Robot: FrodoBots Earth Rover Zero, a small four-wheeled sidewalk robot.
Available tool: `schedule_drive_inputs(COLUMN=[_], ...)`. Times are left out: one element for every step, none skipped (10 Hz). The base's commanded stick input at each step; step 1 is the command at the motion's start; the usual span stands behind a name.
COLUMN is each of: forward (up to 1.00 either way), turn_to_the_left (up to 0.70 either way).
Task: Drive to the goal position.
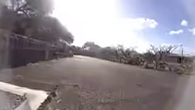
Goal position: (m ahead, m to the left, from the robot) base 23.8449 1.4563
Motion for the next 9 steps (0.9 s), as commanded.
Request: schedule_drive_inputs(forward=[0.7, 0.7, 0.7, 0.7, 0.7, 0.7, 0.7, 0.7, 0.7], turn_to_the_left=[0.0, 0.0, 0.0, 0.0, 0.0, 0.0, 0.0, 0.0, 0.01])
